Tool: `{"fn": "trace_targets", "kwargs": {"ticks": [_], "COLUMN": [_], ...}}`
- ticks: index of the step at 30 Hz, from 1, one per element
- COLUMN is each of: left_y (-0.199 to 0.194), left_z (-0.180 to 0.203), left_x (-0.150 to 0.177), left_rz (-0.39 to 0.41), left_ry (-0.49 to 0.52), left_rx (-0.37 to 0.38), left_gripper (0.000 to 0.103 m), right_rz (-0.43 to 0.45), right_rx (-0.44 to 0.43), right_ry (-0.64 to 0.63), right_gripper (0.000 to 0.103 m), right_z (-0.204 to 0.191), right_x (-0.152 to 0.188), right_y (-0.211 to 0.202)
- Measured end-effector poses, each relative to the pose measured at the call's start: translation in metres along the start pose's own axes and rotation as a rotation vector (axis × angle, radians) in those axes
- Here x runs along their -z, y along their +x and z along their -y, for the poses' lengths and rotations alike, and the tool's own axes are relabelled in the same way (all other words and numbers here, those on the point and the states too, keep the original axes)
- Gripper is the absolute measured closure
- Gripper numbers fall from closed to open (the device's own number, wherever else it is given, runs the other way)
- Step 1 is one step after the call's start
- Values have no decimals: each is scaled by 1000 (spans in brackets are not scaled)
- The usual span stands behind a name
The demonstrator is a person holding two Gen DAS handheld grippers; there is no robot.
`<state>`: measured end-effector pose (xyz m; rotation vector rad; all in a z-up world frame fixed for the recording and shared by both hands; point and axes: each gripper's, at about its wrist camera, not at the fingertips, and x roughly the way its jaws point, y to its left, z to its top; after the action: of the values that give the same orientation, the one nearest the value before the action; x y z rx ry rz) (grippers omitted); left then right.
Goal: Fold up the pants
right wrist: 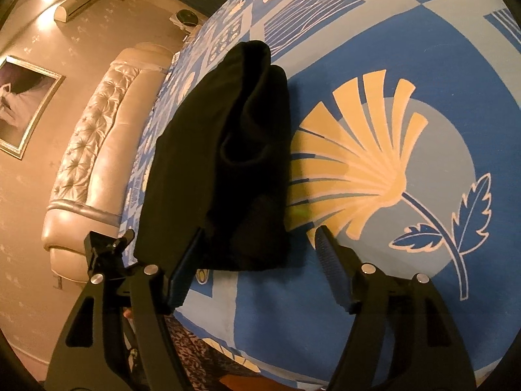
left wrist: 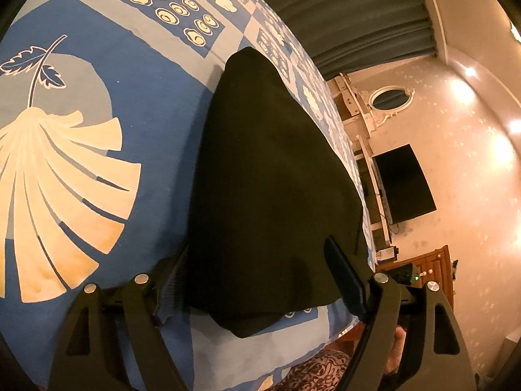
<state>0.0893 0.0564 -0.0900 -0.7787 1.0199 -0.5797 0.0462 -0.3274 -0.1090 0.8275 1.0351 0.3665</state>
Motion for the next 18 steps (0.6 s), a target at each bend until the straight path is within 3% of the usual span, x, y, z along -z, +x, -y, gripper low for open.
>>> {"fn": "trace_targets", "kwargs": {"ticks": [10, 18], "left_y": [3, -16], "left_z": [6, 28], "left_x": [1, 21], "left_rz": [-2, 41], "left_ry": [30, 108], "left_rx": [-39, -241], "left_gripper": [25, 19], "right_rz": [10, 63], "right_rx": [109, 362], "right_ry": [-41, -146], "right_gripper": [28, 21], "right_z": [-10, -31], "right_x": [6, 25], "right_y": [-5, -14]}}
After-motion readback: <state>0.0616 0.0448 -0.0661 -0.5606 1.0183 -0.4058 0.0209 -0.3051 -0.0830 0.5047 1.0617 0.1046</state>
